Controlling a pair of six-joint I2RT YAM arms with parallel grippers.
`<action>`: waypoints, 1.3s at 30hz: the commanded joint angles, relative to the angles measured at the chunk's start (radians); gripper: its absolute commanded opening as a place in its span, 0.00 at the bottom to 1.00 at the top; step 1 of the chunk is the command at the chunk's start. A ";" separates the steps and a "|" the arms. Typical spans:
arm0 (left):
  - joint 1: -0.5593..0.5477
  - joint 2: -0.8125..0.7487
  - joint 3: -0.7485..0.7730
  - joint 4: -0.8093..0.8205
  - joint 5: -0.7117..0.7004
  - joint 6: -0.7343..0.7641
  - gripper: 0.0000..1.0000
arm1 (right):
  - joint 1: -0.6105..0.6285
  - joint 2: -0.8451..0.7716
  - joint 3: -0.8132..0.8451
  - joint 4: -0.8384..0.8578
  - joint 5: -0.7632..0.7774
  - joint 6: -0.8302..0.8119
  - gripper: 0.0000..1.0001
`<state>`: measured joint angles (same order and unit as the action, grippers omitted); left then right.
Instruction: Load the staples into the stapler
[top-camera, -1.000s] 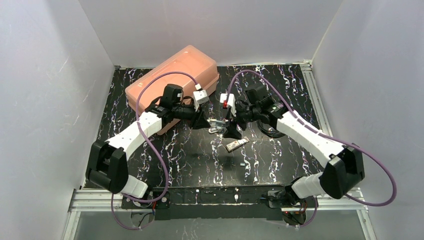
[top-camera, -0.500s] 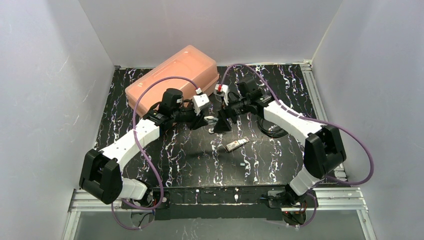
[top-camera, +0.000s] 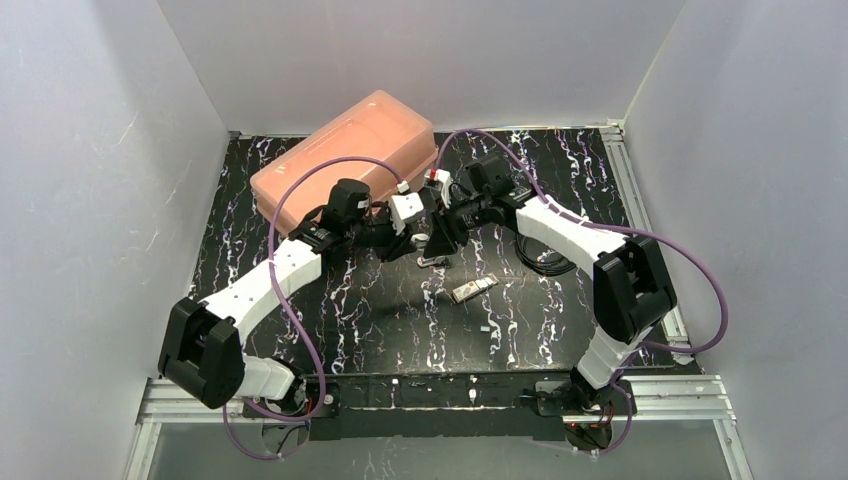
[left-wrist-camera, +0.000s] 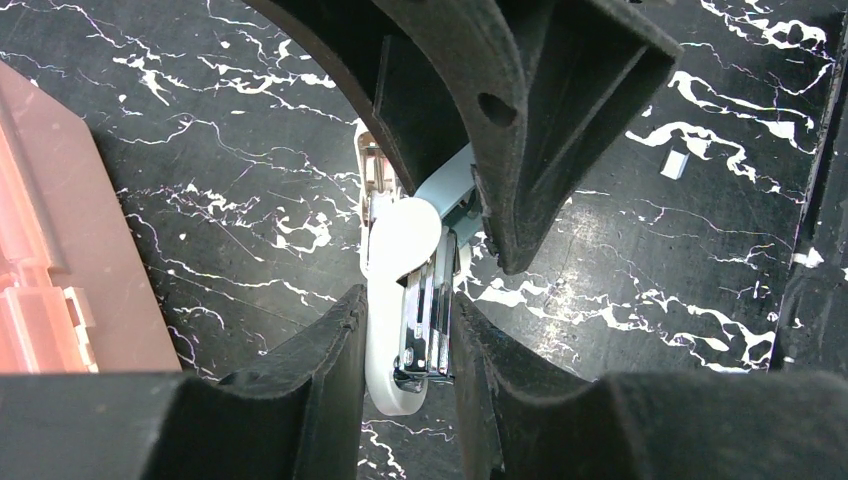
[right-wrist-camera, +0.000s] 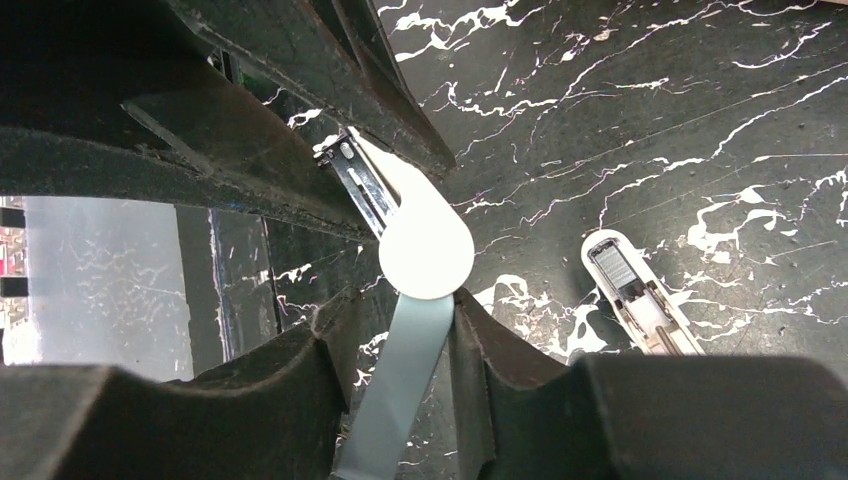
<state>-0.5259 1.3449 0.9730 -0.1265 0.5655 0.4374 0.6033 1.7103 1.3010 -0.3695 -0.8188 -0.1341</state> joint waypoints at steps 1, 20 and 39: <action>-0.005 -0.032 -0.006 -0.011 0.009 0.017 0.00 | -0.003 0.003 0.053 0.025 -0.022 0.014 0.42; -0.006 -0.018 -0.021 0.012 -0.003 0.014 0.15 | -0.002 0.000 0.013 0.076 0.006 0.068 0.05; -0.007 -0.009 -0.038 0.055 0.004 -0.043 0.60 | -0.003 -0.059 -0.080 0.102 0.076 0.043 0.01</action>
<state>-0.5304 1.3476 0.9447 -0.0780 0.5564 0.4084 0.6022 1.7081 1.2274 -0.3035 -0.7467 -0.0757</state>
